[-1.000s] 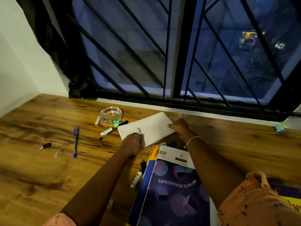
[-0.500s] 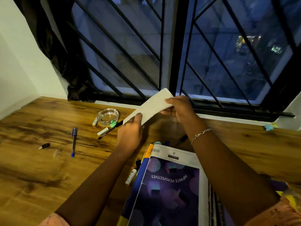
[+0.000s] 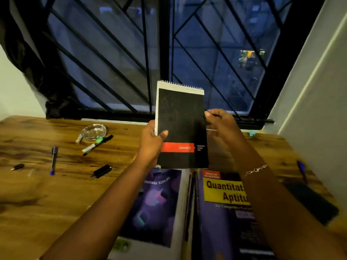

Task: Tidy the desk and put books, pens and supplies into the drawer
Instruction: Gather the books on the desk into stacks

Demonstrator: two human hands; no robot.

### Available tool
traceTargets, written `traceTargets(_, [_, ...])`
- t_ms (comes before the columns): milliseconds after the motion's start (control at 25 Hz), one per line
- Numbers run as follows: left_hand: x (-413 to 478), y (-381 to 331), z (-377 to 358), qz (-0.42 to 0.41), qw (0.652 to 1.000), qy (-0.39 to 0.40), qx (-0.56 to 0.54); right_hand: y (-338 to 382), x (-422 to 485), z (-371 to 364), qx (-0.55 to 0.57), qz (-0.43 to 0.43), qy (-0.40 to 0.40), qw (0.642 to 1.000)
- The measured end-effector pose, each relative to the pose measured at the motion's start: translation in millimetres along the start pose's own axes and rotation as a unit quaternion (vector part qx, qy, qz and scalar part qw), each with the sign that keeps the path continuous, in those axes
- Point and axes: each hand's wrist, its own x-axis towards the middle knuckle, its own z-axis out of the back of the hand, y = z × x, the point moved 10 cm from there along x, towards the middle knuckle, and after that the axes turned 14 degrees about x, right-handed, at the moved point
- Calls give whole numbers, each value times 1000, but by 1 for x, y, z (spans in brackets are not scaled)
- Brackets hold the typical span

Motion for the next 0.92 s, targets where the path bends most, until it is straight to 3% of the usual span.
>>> traceTargets(80, [-26,10,-32,36,998,50,-12,-3,-21,26,-43,4,12,999])
traceTargets(240, [-68,38,-68,37,986,83,142,-40,-68,78,-59,-76,10,995])
traceTargets(440, [-111,89,-105,82,955,181,221,-103,-113,123,-105,-156,16,982])
traceTargets(600, [-128,103,-124,60,928,220,295,-132,-125,134,-140,-176,24,974])
traceTargets(920, [-132,79,-127,-18,875,164,455,-135,-128,148,-223,-143,-6,964])
